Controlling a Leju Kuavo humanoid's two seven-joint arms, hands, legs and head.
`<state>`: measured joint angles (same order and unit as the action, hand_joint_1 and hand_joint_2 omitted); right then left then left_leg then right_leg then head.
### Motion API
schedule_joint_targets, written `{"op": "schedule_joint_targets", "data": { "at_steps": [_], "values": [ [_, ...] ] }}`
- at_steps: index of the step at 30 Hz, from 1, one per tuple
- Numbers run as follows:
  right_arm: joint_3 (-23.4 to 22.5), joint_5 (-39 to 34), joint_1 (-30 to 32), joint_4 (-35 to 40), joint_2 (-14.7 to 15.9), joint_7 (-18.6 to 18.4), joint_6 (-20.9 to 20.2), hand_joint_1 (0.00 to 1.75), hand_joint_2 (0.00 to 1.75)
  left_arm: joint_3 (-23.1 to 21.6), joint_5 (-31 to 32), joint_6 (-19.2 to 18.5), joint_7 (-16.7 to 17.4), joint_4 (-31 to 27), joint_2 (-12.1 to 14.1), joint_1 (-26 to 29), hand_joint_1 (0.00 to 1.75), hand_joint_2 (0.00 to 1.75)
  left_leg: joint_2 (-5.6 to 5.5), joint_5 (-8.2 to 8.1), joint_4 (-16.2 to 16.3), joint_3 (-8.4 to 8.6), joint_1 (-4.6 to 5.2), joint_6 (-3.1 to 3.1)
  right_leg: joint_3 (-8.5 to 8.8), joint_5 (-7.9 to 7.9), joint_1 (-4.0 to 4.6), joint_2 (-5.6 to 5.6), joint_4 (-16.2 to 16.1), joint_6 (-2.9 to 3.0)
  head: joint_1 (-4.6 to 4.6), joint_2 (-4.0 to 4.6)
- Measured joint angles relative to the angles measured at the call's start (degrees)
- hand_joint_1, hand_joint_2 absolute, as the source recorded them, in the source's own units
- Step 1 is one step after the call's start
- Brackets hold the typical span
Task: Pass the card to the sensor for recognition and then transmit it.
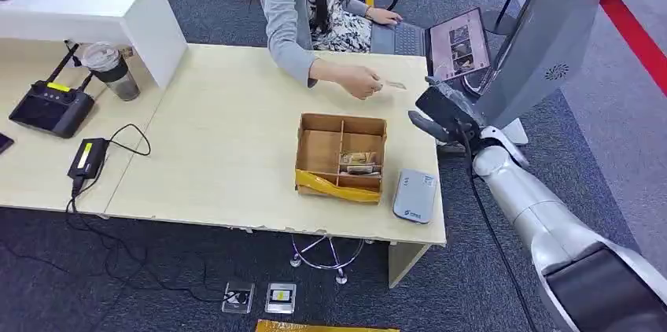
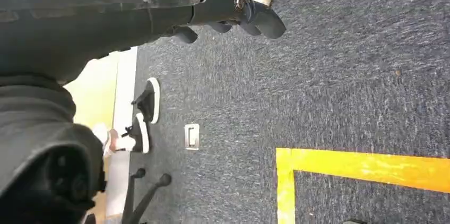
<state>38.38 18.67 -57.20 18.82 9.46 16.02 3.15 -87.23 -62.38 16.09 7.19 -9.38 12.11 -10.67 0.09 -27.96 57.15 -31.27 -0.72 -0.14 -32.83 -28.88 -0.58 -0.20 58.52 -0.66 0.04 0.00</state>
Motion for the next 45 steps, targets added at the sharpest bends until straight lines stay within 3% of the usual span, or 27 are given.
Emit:
{"op": "schedule_joint_targets", "data": {
  "at_steps": [7, 10, 15, 21, 25, 32, 45],
  "values": [
    [0.00, 0.09, 1.30, 5.23, 0.39, -1.77, -0.31, 0.00, 1.75, 0.00, -1.31, 0.61, 0.09, 0.00, -0.24, 0.00, 0.00, 0.00, 0.00, 0.00, 0.01, 0.05, 0.00, 0.00, 0.00, 0.00, 0.00, 0.00, 0.00, 0.00, -0.02, 0.00],
    [0.00, 0.11, 3.00, 10.48, 1.97, -7.33, -0.74, 0.00, 1.75, 0.00, -1.93, 1.03, -0.13, 0.00, -0.37, 0.04, 0.00, 0.00, 0.00, 0.00, 0.02, 0.05, 0.00, 0.00, 0.02, 0.00, 0.00, -0.04, 0.00, 0.00, 0.00, 0.00],
    [0.00, 0.72, 7.94, 26.05, 7.15, -19.90, -0.98, 0.00, 1.75, 0.02, -2.65, 1.55, -0.13, 0.00, -0.50, 0.23, 0.00, 0.00, 0.00, -0.01, 0.02, 0.04, 0.01, 0.01, 0.02, 0.00, -0.01, -0.02, -0.01, 0.00, -0.02, 0.00],
    [-0.02, 4.98, 15.63, 44.80, 12.00, -26.90, 1.53, 0.00, 1.75, 0.17, -3.26, 2.36, -0.11, 0.00, -0.72, 0.39, 0.00, 0.00, 0.02, -0.03, 0.01, 0.05, 0.00, 0.01, 0.01, 0.00, -0.01, 0.01, -0.02, 0.00, -0.04, 0.00],
    [0.00, 9.05, 19.60, 54.42, 13.42, -28.50, 1.75, 0.00, 1.75, 0.22, -3.43, 2.64, -0.13, 0.00, -0.96, 0.42, 0.00, 0.00, 0.05, -0.04, -0.01, 0.07, -0.02, -0.01, 0.02, 0.00, 0.02, 0.03, -0.02, 0.01, -0.02, 0.00],
    [0.72, 16.59, 25.16, 64.35, 13.11, -29.42, -0.29, 0.00, 1.75, 0.24, -3.87, 3.32, 0.68, 0.00, -1.51, 0.40, 0.00, 0.00, 0.04, -0.03, -0.02, 0.07, -0.03, -0.02, 0.05, 0.00, 0.03, 0.03, -0.01, 0.01, -0.02, 0.00],
    [3.48, 28.57, 27.82, 62.31, 8.54, -27.12, 4.90, 0.00, 1.75, 0.24, -4.11, 4.81, 1.07, 0.00, -2.54, 0.28, 0.00, 0.00, 0.04, -0.03, -0.02, 0.06, -0.03, -0.02, 0.04, 0.00, 0.03, 0.03, -0.01, 0.01, 0.00, 0.00]
  ]
}}
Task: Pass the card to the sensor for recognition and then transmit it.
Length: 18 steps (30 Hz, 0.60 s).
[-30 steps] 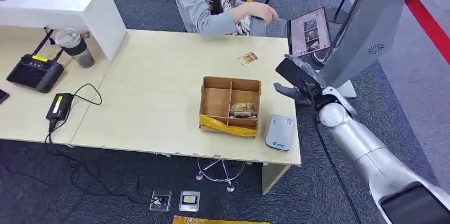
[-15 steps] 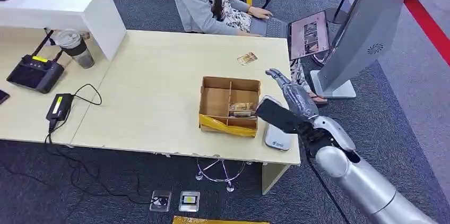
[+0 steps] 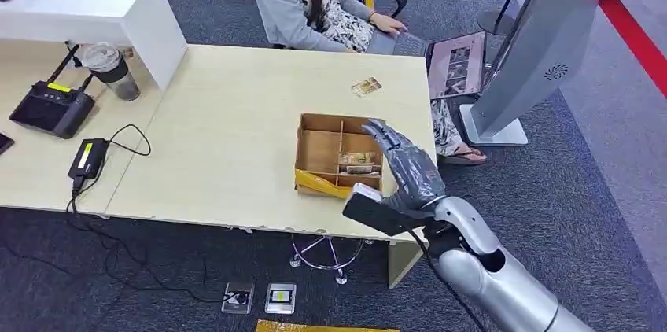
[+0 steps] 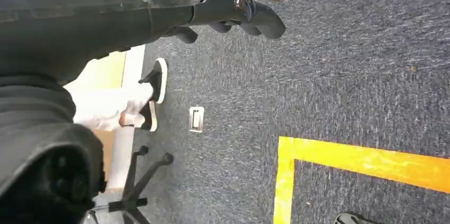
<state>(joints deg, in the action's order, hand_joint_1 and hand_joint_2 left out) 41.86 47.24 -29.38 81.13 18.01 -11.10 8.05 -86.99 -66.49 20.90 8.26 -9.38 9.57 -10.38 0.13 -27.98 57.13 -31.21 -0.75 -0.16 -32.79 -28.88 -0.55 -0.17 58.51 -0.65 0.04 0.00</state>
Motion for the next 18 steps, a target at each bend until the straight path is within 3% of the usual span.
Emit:
{"op": "schedule_joint_targets", "data": {
  "at_steps": [9, 18],
  "values": [
    [0.63, 9.00, 0.04, -5.96, -3.01, -1.29, 2.08, 0.00, 1.75, 0.02, 0.07, 0.15, -0.07, 0.00, -0.48, -0.01, 0.00, 0.00, 0.00, 0.00, 0.00, 0.00, 0.00, 0.00, 0.00, 0.00, 0.00, 0.00, 0.00, 0.00, 0.00, 0.00],
    [0.31, 14.69, -0.12, -6.73, -4.30, -2.60, -6.08, 0.00, 1.75, 0.02, 0.09, -0.33, 0.59, 0.00, -0.74, 0.00, 0.00, 0.00, 0.00, 0.00, 0.00, 0.00, 0.00, 0.00, 0.00, 0.00, 0.00, 0.00, 0.00, 0.00, -0.02, 0.00]
  ]
}}
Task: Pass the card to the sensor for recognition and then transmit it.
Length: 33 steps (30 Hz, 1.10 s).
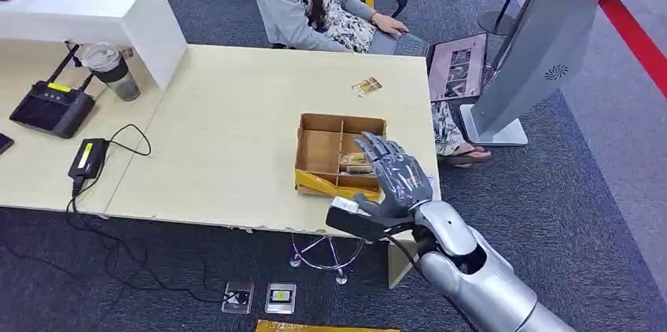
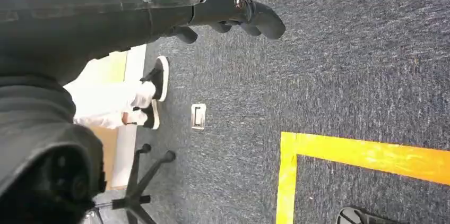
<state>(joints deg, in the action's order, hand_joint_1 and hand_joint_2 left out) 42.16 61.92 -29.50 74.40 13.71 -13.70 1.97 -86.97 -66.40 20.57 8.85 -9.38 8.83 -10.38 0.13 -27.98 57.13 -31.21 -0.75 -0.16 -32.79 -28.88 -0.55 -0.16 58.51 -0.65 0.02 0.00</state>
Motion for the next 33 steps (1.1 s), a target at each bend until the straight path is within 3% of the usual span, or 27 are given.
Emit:
{"op": "schedule_joint_targets", "data": {
  "at_steps": [17, 33],
  "values": [
    [-0.52, 2.34, -1.94, 0.44, -3.04, -0.77, -5.58, 0.00, 1.75, 0.00, 0.26, -0.57, 0.04, 0.00, -0.04, -0.01, 0.00, 0.00, 0.00, 0.01, 0.00, 0.01, 0.00, -0.01, 0.00, 0.00, 0.00, 0.00, 0.00, 0.00, 0.02, 0.00],
    [-1.42, 4.26, -2.94, -0.87, -4.79, -1.64, -8.33, 0.00, 1.75, 0.00, 0.96, -1.97, -0.79, 0.00, 0.02, -0.01, 0.00, 0.00, 0.00, 0.01, 0.00, 0.00, 0.00, -0.01, 0.00, 0.00, 0.00, 0.00, 0.00, 0.00, 0.02, 0.00]
  ]
}}
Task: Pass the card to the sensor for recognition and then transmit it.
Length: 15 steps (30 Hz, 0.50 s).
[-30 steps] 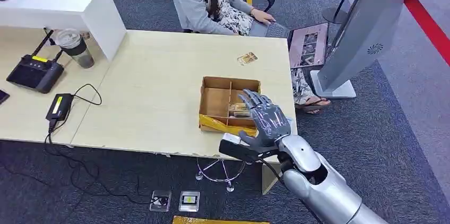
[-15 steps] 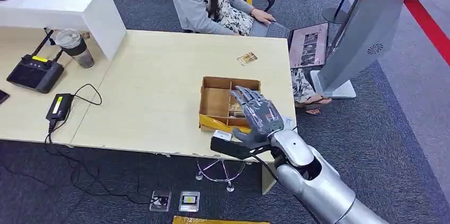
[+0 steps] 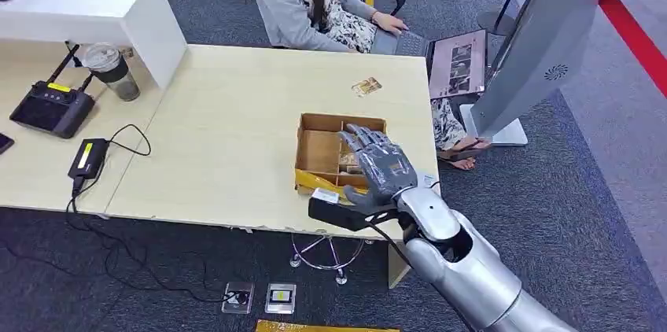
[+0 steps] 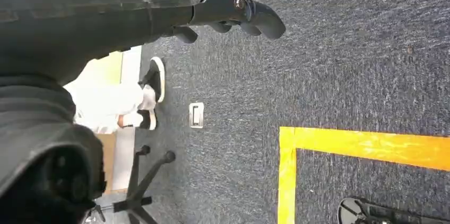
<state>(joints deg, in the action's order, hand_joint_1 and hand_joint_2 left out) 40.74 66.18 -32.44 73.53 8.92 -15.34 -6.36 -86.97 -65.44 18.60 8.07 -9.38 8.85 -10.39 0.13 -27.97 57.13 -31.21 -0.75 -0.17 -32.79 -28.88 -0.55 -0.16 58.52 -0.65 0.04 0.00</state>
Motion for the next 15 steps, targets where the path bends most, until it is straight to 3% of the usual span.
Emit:
{"op": "schedule_joint_targets", "data": {
  "at_steps": [8, 9, 10, 11, 15],
  "values": [
    [-0.55, -0.15, -0.24, -0.61, -0.37, -0.11, -1.40, 0.00, 1.75, 0.02, 0.00, -0.26, -0.15, 0.00, 0.02, 0.00, 0.00, 0.00, 0.00, 0.00, 0.00, -0.01, 0.00, 0.00, 0.00, 0.00, 0.00, 0.00, 0.00, 0.00, 0.00, 0.00],
    [-0.68, -0.15, -0.24, -0.61, -0.37, -0.11, -1.46, 0.42, 1.75, 0.02, 0.00, -0.26, -0.15, 0.00, 0.02, 0.00, 0.00, 0.00, 0.00, 0.00, 0.00, -0.01, 0.00, 0.00, 0.00, 0.00, 0.00, 0.00, 0.00, 0.00, 0.00, 0.00],
    [-0.77, -0.15, -0.24, -0.61, -0.44, -0.13, -1.55, 0.54, 1.75, 0.02, 0.00, -0.26, -0.15, 0.00, 0.02, 0.00, 0.00, 0.00, 0.00, 0.00, 0.00, -0.01, 0.00, 0.00, 0.00, 0.00, 0.00, 0.00, 0.00, 0.00, 0.00, 0.00],
    [-0.81, -0.15, -0.24, -0.61, -0.52, -0.15, -1.68, 0.03, 1.75, 0.02, 0.00, -0.26, -0.15, 0.00, 0.02, 0.00, 0.00, 0.00, 0.00, 0.00, 0.00, -0.01, 0.00, 0.00, 0.00, 0.00, 0.00, 0.00, 0.00, 0.00, 0.00, 0.00],
    [-0.81, -0.20, -0.28, -0.61, -0.96, -0.22, -2.38, 0.00, 1.75, 0.02, 0.00, -0.24, -0.13, 0.00, 0.00, 0.00, 0.00, 0.00, 0.00, 0.00, 0.00, -0.01, 0.00, 0.00, 0.00, 0.00, 0.00, 0.00, 0.00, 0.00, 0.00, 0.00]
  ]
}}
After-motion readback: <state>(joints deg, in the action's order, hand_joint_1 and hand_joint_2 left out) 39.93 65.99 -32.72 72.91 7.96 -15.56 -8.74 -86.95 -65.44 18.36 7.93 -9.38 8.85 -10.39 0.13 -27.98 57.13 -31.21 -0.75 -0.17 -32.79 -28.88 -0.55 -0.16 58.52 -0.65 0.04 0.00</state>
